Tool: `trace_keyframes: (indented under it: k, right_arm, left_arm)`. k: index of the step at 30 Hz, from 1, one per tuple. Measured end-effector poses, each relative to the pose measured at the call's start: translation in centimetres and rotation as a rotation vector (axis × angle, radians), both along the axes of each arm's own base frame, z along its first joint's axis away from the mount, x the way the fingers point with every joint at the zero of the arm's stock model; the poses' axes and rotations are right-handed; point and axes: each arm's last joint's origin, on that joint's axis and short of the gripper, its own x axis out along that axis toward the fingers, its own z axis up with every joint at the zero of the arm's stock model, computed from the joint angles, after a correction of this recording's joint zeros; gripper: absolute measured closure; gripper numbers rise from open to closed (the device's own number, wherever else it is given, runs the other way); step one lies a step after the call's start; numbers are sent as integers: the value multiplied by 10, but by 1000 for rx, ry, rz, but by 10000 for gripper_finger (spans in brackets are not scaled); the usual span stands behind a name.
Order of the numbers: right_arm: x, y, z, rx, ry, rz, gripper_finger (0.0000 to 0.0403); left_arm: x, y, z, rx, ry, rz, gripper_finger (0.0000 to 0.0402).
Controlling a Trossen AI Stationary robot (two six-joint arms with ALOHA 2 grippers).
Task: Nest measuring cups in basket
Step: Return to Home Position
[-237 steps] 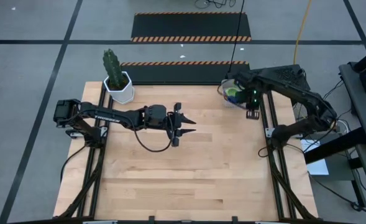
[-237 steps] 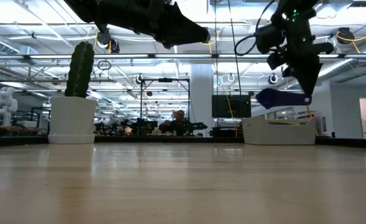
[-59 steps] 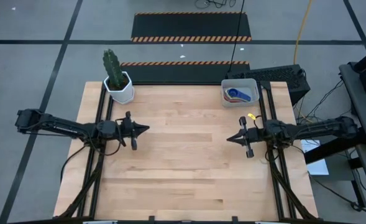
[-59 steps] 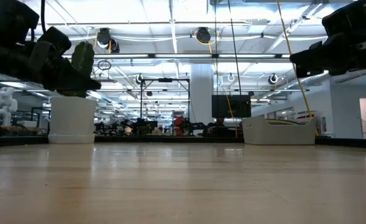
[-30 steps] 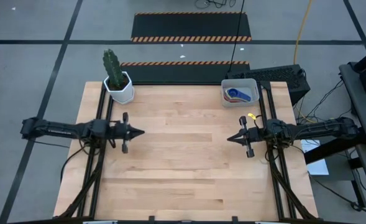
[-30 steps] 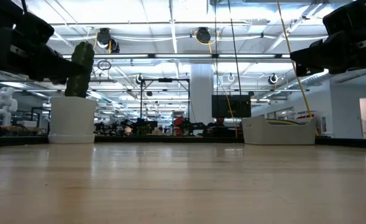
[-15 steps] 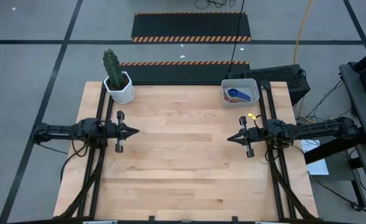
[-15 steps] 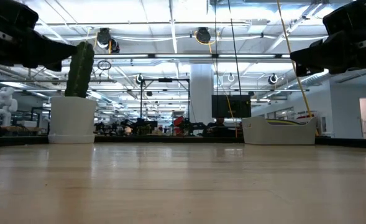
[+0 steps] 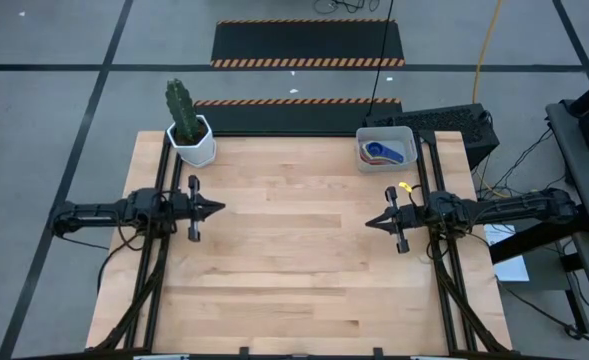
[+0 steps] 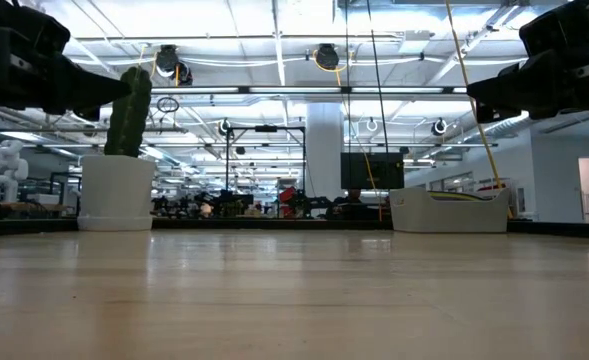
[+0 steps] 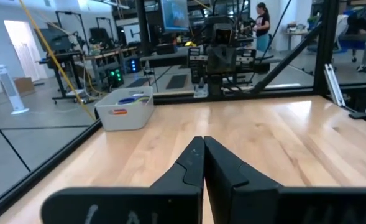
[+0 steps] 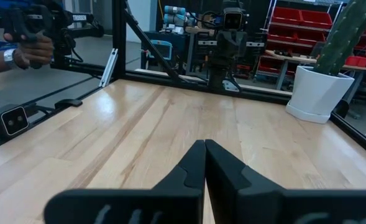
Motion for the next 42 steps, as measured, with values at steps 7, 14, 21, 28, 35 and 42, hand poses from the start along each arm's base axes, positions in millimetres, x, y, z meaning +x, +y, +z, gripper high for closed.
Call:
trace_keyframes:
  k: [7, 14, 21, 28, 35, 42]
  right_arm:
    - [0, 0, 0, 0, 0, 0, 403]
    - [0, 0, 0, 0, 0, 0, 403]
    - [0, 0, 0, 0, 0, 0, 403]
    - [0, 0, 0, 0, 0, 0, 403]
    - [-3, 0, 4, 1, -41, -3, 403]
    - [-10, -2, 15, 3, -149, -12, 403]
  left_arm:
    - [0, 2, 0, -10, 4, 20, 381]
    - [0, 2, -1, 5, 6, 20, 387]
    - [0, 2, 0, -1, -8, 21, 398]
    - [0, 2, 2, -3, -26, 24, 374]
    - [0, 2, 2, -2, -32, 24, 369]
    - [0, 2, 2, -2, -32, 24, 369]
